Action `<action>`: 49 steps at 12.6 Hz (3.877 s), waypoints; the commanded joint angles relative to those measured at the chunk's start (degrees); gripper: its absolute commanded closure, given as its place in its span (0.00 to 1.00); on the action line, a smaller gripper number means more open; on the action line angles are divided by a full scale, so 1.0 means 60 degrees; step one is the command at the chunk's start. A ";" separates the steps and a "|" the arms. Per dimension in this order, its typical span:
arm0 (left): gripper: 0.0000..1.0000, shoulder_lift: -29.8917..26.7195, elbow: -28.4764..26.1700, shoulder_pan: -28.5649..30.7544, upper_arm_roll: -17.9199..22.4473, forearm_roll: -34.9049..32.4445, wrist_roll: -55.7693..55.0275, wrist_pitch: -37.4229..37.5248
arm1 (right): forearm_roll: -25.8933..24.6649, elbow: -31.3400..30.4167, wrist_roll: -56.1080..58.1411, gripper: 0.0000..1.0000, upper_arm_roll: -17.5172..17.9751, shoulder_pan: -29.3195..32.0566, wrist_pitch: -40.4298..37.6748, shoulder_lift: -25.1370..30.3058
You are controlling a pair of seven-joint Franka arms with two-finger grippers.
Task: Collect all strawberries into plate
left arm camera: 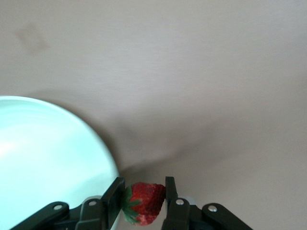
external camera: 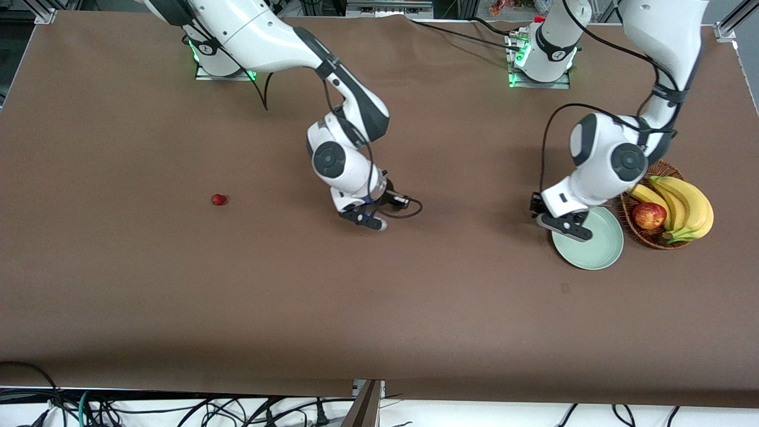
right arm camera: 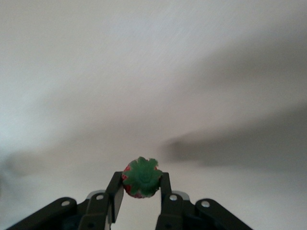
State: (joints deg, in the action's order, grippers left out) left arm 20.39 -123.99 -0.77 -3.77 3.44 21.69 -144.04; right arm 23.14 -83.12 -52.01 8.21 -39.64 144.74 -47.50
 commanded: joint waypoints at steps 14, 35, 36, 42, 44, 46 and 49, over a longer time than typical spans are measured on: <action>0.00 0.1757 0.3263 -0.0458 0.0208 0.1564 0.0073 0.2489 | -0.0678 0.1550 0.0795 0.02 -0.1175 0.0542 -0.4121 0.0810; 0.46 0.4644 0.5974 -0.2934 -0.0499 -0.0031 -0.5781 -0.0296 | -0.1396 -0.6360 1.2257 0.08 -0.6130 0.0542 -0.2370 0.3477; 0.46 0.4629 0.5915 -0.2919 -0.0499 -0.0046 -0.5782 -0.0223 | -0.1396 -0.6405 1.2258 0.12 -0.6130 0.0542 -0.2370 0.3507; 0.99 0.4483 0.5841 -0.2803 -0.0456 -0.0105 -0.5739 -0.0120 | -0.0972 -0.6669 1.2360 0.39 -0.6130 0.0542 -0.2355 0.3522; 0.99 0.4090 0.5871 -0.2220 -0.0441 -0.0178 -0.4736 0.0448 | -0.0942 -0.6669 1.2433 0.43 -0.6130 0.0557 -0.2340 0.3507; 0.98 0.3519 0.5856 -0.1415 -0.0441 -0.0062 -0.2730 0.1589 | -0.0927 -0.6654 1.2433 0.51 -0.6130 0.0542 -0.2340 0.3507; 0.95 0.2858 0.5827 -0.0475 -0.0281 -0.0002 -0.0633 0.3186 | -0.0913 -0.6596 1.2462 0.67 -0.6130 0.0542 -0.2340 0.3507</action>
State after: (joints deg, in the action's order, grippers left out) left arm 41.09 -87.43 -6.13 -5.52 3.98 11.06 -129.85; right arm 16.39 -120.78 21.13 -28.42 -36.06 129.91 -28.64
